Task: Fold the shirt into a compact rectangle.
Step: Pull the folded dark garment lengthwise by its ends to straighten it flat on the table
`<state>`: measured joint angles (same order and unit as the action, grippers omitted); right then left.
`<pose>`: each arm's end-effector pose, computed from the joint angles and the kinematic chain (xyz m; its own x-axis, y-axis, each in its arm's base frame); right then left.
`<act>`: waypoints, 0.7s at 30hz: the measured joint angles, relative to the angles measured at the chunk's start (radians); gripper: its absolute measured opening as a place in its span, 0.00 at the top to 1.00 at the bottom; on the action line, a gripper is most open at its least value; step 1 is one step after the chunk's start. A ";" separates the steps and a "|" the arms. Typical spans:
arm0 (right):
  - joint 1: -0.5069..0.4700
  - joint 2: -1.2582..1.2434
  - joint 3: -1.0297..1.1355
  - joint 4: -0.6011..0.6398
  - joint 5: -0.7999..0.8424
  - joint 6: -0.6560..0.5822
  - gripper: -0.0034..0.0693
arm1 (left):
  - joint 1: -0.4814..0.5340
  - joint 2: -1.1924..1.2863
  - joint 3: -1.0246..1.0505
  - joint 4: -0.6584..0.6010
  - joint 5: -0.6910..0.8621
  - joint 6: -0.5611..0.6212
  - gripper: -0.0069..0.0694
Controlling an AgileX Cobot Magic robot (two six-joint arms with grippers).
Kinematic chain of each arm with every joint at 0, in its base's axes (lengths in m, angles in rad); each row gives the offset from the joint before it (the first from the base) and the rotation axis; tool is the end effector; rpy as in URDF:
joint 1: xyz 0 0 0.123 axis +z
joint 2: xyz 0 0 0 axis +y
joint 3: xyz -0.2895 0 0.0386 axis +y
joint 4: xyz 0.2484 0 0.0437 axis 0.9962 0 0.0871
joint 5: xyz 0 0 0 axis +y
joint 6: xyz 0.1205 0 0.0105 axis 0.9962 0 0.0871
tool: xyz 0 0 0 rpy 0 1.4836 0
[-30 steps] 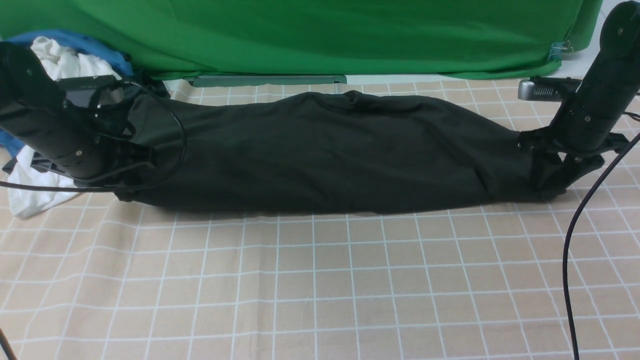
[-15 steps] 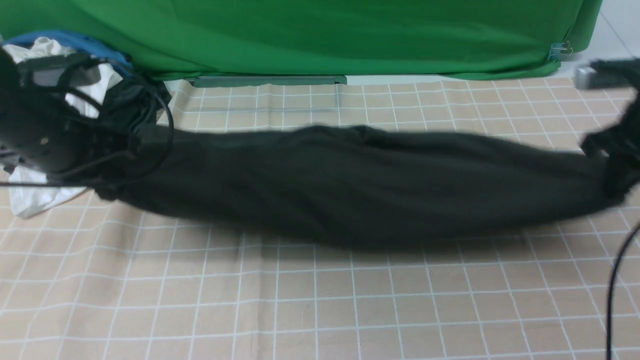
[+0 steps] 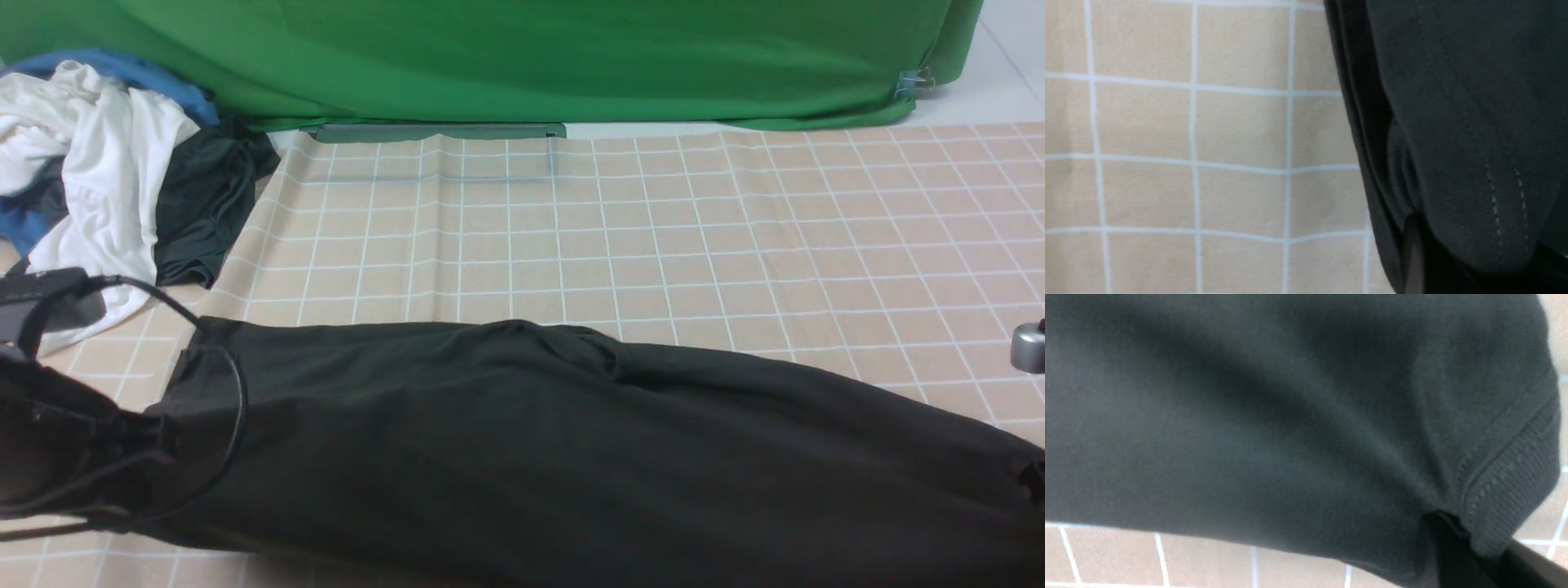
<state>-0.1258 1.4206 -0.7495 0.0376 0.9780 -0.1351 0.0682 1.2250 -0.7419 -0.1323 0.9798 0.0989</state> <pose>0.2164 -0.0236 0.1739 -0.9999 0.0118 -0.0127 0.0114 0.9995 0.0299 0.2026 0.0006 0.2139 -0.9788 -0.0421 -0.2005 -0.0218 0.9945 -0.1024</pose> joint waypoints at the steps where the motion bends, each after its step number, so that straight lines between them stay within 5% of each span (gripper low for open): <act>1: 0.000 0.000 0.000 0.000 0.002 0.000 0.84 | 0.000 -0.001 0.002 0.017 -0.003 -0.002 0.79; 6: 0.000 -0.001 0.000 -0.001 0.020 0.004 0.73 | 0.000 -0.002 0.003 0.062 -0.011 -0.060 0.68; 9: 0.000 -0.001 -0.028 -0.011 0.078 0.011 0.59 | 0.000 -0.005 0.002 0.094 -0.011 -0.070 0.52; 13: 0.000 -0.001 -0.126 -0.009 0.176 0.017 0.53 | 0.001 -0.006 -0.033 0.113 -0.001 -0.071 0.36; 18: 0.014 -0.001 -0.325 0.161 0.179 0.000 0.65 | 0.000 -0.006 -0.085 0.015 -0.008 -0.066 0.30; 21: 0.082 -0.001 -0.391 0.337 0.105 -0.115 0.82 | -0.022 -0.006 -0.086 -0.092 -0.021 0.003 0.42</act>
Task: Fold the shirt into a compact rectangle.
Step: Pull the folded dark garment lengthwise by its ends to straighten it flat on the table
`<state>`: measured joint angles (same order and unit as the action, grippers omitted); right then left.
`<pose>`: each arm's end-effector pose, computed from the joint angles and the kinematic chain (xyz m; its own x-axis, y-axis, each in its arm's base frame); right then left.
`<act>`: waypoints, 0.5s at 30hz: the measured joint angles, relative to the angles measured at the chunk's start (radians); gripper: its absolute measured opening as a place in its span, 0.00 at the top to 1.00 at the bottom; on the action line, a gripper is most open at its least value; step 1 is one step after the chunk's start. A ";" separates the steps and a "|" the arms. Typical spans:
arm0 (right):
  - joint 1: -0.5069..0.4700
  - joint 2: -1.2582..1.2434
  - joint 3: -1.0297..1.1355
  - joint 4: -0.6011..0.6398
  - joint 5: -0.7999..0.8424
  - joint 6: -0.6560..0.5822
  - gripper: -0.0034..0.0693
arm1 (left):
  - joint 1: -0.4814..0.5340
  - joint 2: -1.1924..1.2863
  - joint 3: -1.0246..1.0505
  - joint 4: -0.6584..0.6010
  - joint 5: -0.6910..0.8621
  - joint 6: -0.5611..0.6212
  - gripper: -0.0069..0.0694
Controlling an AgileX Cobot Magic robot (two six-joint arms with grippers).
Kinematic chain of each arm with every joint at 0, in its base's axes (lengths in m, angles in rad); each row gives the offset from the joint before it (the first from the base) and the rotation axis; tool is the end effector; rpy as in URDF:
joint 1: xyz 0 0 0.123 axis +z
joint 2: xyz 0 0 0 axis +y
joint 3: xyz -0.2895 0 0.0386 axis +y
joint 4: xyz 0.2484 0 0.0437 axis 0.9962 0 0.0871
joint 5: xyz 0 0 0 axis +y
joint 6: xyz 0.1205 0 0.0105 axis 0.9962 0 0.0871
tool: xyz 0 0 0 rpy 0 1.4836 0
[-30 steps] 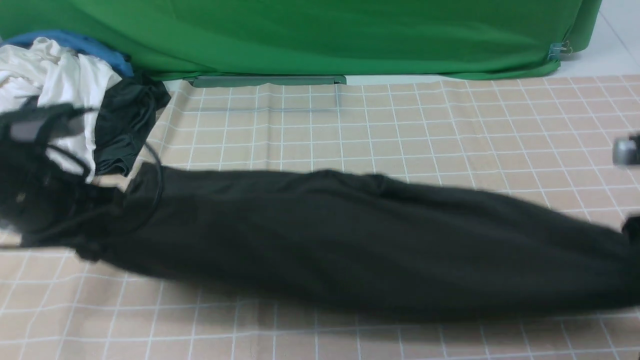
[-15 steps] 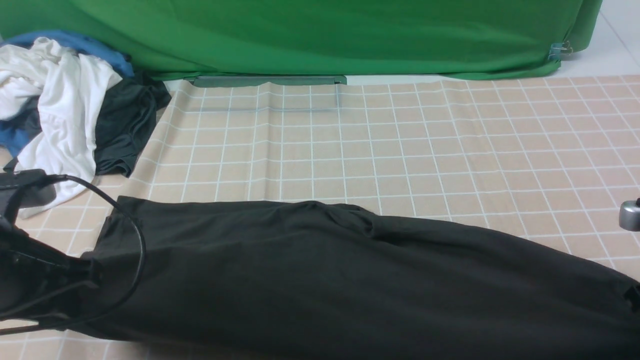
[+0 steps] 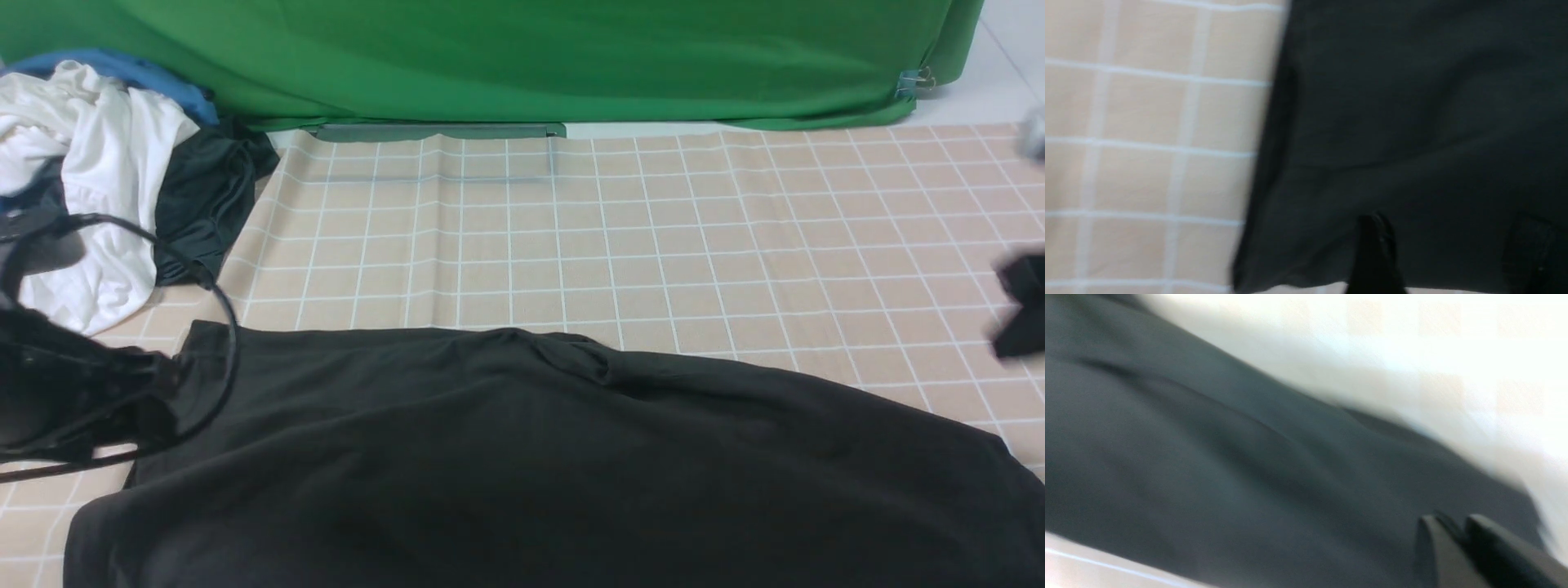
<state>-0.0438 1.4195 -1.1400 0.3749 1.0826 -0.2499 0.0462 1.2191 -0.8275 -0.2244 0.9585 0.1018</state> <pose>0.2834 0.0267 0.2801 -0.9400 -0.0226 -0.3404 -0.1257 0.9505 0.2841 0.2209 -0.0118 0.2408 -0.9482 -0.0720 -0.3094 -0.0154 0.9832 -0.1818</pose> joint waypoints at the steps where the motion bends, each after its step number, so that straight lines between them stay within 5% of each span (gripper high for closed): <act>1: 0.016 0.001 -0.012 0.022 -0.018 -0.021 0.85 | -0.006 0.000 0.002 -0.014 -0.006 0.014 0.45; 3: 0.145 0.027 -0.049 0.108 -0.083 -0.067 0.90 | -0.047 0.000 0.033 -0.072 -0.089 0.048 0.67; 6: 0.302 0.105 -0.062 0.136 -0.144 -0.086 0.90 | -0.073 0.000 0.082 -0.100 -0.192 0.059 0.85; 15: 0.530 0.411 -0.086 0.142 -0.342 -0.095 0.90 | -0.086 0.059 0.170 -0.130 -0.260 0.065 0.89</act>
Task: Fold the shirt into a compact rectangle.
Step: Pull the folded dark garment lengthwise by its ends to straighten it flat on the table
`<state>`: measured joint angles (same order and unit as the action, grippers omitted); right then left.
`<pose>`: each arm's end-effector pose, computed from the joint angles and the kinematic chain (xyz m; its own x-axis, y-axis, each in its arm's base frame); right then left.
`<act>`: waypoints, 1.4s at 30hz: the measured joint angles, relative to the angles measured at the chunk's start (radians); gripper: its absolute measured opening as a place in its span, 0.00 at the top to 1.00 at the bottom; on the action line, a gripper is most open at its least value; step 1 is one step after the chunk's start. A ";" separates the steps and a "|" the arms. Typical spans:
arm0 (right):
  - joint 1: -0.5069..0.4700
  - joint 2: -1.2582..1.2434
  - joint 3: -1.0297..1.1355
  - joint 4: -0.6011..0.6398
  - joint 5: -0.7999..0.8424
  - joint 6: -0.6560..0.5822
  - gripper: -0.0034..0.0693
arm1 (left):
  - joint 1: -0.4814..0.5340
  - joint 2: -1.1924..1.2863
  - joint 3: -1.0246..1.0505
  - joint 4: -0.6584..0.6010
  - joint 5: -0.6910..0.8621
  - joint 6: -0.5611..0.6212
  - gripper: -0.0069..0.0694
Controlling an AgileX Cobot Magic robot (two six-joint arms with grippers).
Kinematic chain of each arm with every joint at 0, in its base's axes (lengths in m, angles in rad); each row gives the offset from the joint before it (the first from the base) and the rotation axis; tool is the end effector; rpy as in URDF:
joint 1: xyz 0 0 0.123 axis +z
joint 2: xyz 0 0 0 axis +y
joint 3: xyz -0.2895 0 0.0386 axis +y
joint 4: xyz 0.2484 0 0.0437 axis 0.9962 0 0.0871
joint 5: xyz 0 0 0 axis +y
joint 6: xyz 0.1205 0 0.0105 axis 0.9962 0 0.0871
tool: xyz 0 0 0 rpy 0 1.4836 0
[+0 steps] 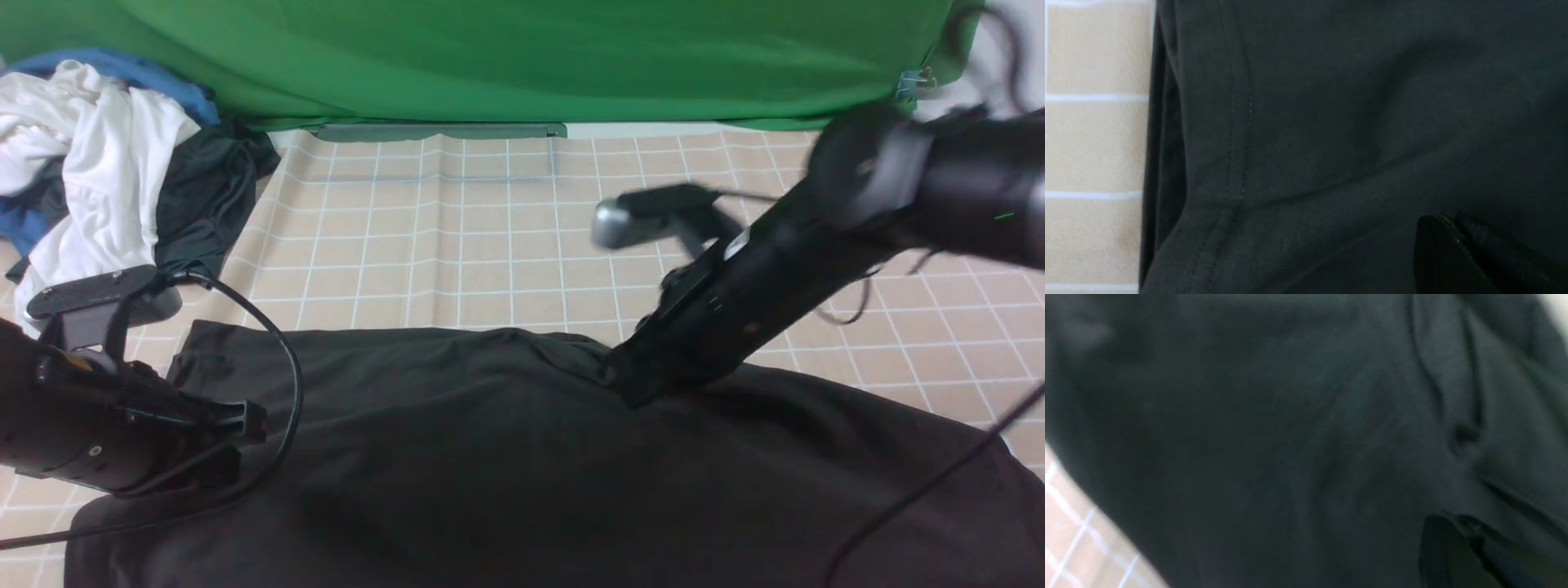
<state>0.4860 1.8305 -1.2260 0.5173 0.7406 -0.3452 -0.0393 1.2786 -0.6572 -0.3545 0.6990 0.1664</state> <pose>0.3201 0.2148 0.1818 -0.8481 -0.3922 -0.3561 -0.5066 0.7970 0.3287 0.2222 -0.0358 0.1923 -0.9394 -0.0699 -0.3357 0.0161 0.9690 -0.2466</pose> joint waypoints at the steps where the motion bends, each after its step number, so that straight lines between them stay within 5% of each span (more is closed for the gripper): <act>1: 0.010 0.037 -0.009 0.000 -0.013 0.000 0.90 | 0.000 0.001 0.000 0.000 -0.002 0.001 0.89; 9: -0.003 0.125 -0.032 -0.017 -0.193 0.003 0.90 | 0.000 0.001 0.000 0.000 -0.016 0.037 0.88; 15: -0.115 0.126 -0.125 -0.089 -0.208 0.072 0.90 | 0.000 0.001 0.000 0.000 -0.016 0.041 0.88; 22: -0.314 0.107 -0.265 -0.119 0.204 0.074 0.90 | 0.000 0.001 0.000 -0.014 0.006 0.042 0.88; 26: -0.387 0.002 -0.262 -0.243 0.399 0.073 0.90 | 0.000 0.001 0.000 -0.047 0.041 0.063 0.88; 33: -0.492 -0.223 -0.034 -0.404 0.401 0.085 0.89 | -0.036 0.002 0.000 -0.099 0.081 0.106 0.88; 42: -0.540 -0.211 0.225 -0.412 0.121 0.080 0.53 | -0.278 0.082 -0.003 -0.134 0.035 0.050 0.88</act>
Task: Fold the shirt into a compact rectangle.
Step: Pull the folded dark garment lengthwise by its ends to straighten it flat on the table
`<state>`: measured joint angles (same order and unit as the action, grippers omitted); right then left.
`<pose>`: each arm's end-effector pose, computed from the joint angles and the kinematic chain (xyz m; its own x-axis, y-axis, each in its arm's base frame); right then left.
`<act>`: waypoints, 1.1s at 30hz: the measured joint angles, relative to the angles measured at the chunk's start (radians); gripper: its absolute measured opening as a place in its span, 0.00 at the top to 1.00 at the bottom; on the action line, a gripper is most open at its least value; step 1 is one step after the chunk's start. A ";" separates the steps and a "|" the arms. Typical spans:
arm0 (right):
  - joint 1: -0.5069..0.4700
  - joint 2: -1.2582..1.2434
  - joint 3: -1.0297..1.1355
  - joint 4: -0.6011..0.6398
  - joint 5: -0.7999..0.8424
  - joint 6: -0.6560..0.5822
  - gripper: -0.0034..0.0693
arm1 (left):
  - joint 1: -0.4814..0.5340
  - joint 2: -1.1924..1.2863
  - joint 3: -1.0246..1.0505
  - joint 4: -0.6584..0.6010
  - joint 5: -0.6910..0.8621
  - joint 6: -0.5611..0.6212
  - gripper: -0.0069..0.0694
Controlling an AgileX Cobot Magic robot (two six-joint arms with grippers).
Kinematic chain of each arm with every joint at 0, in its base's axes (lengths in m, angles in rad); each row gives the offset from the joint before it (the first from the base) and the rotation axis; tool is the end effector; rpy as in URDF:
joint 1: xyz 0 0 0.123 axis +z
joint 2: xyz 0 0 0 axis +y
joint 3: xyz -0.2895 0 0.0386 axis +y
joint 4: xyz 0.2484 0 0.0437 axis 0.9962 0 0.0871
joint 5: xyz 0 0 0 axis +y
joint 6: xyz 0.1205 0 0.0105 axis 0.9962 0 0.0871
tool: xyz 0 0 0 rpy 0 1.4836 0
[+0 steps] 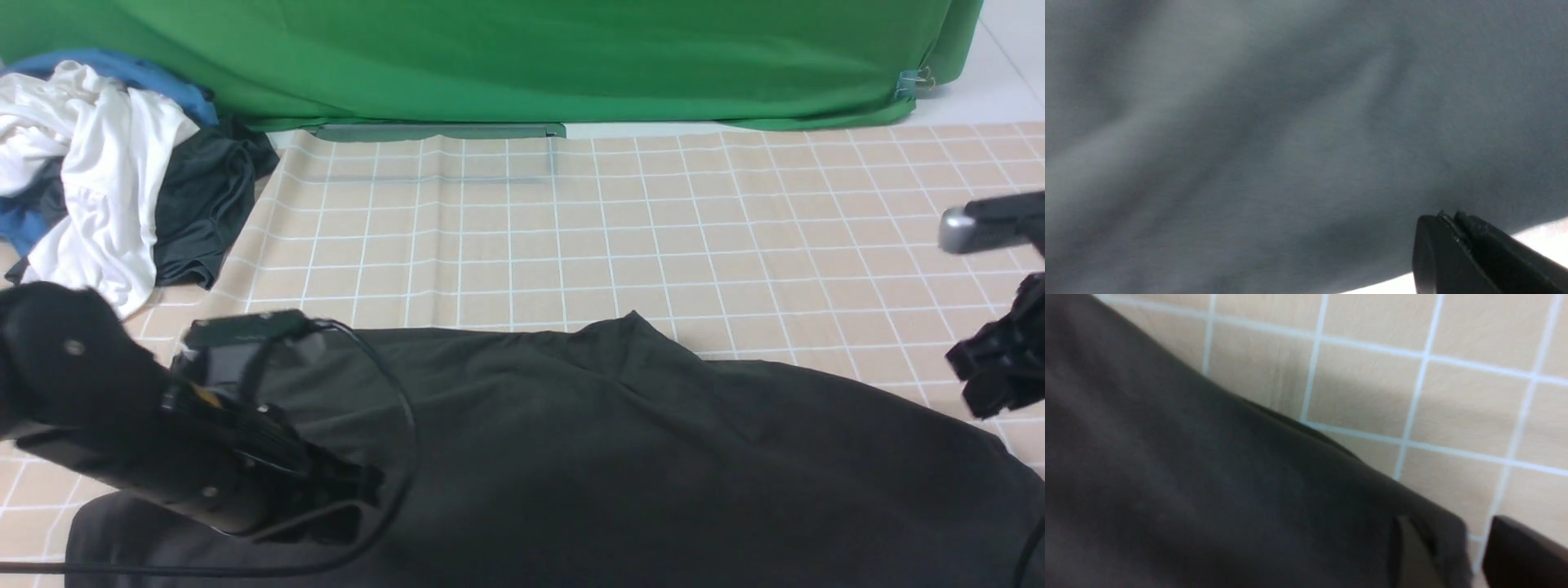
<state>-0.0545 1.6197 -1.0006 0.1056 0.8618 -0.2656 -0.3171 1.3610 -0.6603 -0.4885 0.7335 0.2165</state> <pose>0.3020 -0.0068 0.1831 -0.9713 -0.1421 -0.1908 -0.1528 0.9874 0.0422 0.2046 -0.1071 0.1772 -0.9606 0.1565 -0.2298 0.2303 0.9109 -0.3423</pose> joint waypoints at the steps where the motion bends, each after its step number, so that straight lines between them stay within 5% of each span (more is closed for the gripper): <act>1: 0.001 0.018 0.001 0.000 -0.007 0.000 0.49 | -0.018 0.019 -0.002 0.000 -0.002 -0.004 0.88; 10: 0.001 0.143 0.001 0.050 -0.034 -0.011 0.44 | -0.047 0.156 -0.013 0.020 -0.013 -0.035 0.88; 12: 0.001 0.154 0.001 0.057 -0.034 -0.028 0.50 | -0.047 0.157 -0.014 0.029 -0.020 -0.035 0.88; 14: 0.001 0.166 0.001 0.072 -0.026 -0.048 0.72 | -0.047 0.157 -0.015 0.033 -0.024 -0.035 0.88; 17: 0.003 0.165 -0.001 0.078 -0.023 -0.063 0.81 | -0.047 0.157 -0.019 0.033 -0.027 -0.035 0.88; 33: -0.067 -0.010 -0.002 -0.034 0.006 0.037 0.81 | -0.048 0.157 -0.020 0.044 -0.024 -0.035 0.88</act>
<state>-0.1215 1.6100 -1.0028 0.0714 0.8675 -0.2289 -0.3655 1.5183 -0.6799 -0.4444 0.7098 0.1813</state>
